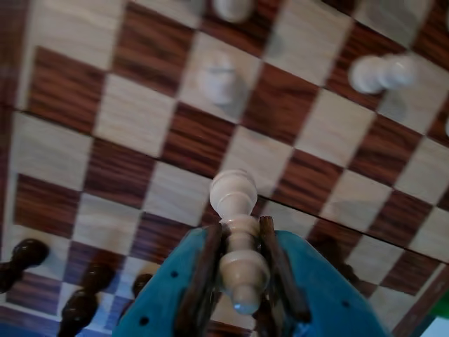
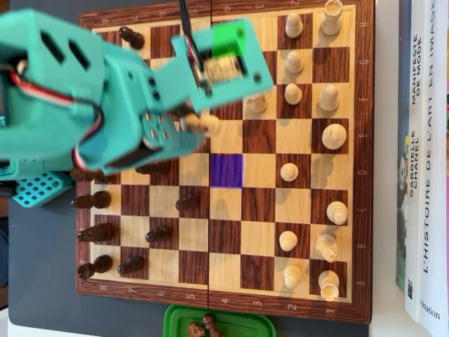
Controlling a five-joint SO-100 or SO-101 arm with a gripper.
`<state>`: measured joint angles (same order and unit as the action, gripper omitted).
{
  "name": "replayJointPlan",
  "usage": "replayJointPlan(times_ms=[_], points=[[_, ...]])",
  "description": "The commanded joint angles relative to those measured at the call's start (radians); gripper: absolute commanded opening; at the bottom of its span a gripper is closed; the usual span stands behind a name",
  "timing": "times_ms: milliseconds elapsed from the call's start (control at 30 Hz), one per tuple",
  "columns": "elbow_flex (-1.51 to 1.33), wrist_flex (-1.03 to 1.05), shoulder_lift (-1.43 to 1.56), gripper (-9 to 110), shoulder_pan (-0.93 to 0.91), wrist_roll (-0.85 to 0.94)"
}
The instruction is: Play chess
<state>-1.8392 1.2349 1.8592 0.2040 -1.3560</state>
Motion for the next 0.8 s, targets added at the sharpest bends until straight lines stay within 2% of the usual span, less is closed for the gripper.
replayJointPlan(times_ms=[0, 233, 767], points=[[0.008, -0.012, 0.032, 7, 0.058, -0.009], [0.015, -0.012, -0.032, 7, 0.204, -0.117], [0.239, -0.012, -0.262, 7, 0.348, -0.133]])
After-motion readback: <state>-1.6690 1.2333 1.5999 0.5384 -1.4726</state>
